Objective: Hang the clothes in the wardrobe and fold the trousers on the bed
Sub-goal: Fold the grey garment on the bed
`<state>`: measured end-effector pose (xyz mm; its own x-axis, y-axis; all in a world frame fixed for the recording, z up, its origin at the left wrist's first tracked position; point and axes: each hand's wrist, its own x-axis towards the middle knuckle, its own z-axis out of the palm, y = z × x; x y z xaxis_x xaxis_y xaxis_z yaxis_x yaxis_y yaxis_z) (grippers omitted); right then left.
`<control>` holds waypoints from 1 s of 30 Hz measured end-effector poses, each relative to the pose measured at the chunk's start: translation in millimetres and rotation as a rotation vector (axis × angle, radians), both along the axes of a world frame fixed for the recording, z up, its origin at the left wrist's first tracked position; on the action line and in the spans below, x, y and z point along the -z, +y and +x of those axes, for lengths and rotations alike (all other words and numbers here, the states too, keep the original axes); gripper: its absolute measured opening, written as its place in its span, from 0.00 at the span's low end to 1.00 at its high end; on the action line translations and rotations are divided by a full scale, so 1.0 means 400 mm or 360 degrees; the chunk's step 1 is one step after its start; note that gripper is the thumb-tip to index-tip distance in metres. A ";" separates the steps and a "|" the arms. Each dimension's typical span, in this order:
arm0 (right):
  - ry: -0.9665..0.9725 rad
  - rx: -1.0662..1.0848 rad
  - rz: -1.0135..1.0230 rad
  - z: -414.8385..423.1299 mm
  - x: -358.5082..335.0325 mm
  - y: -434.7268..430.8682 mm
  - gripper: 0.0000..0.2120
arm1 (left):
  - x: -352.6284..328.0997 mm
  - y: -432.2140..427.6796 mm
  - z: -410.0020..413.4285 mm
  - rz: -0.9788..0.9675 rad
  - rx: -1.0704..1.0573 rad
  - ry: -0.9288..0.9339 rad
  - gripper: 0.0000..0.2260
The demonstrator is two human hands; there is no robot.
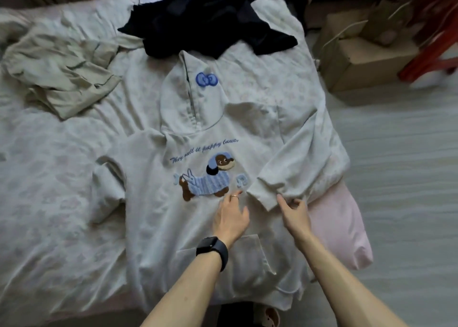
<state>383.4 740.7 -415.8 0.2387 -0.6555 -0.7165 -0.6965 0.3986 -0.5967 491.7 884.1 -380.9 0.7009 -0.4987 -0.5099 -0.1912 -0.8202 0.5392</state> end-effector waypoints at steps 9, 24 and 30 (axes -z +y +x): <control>-0.0537 0.0777 0.0382 0.206 -0.102 -0.339 0.05 | 0.072 -0.209 0.254 0.0356 0.0767 -0.0441 0.24; -0.0091 0.0550 0.0299 0.125 0.015 -0.671 0.20 | 0.013 -0.827 0.327 0.0289 0.1021 -0.0578 0.29; 0.0167 0.0274 0.0121 0.180 0.112 -0.698 0.20 | 0.081 -1.031 0.380 0.0470 0.1163 -0.0636 0.14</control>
<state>455.2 461.4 -460.6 0.0493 -0.6235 -0.7803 -0.6709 0.5581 -0.4883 643.7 471.6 -413.2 0.4116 -0.7787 -0.4736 -0.8512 -0.5141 0.1054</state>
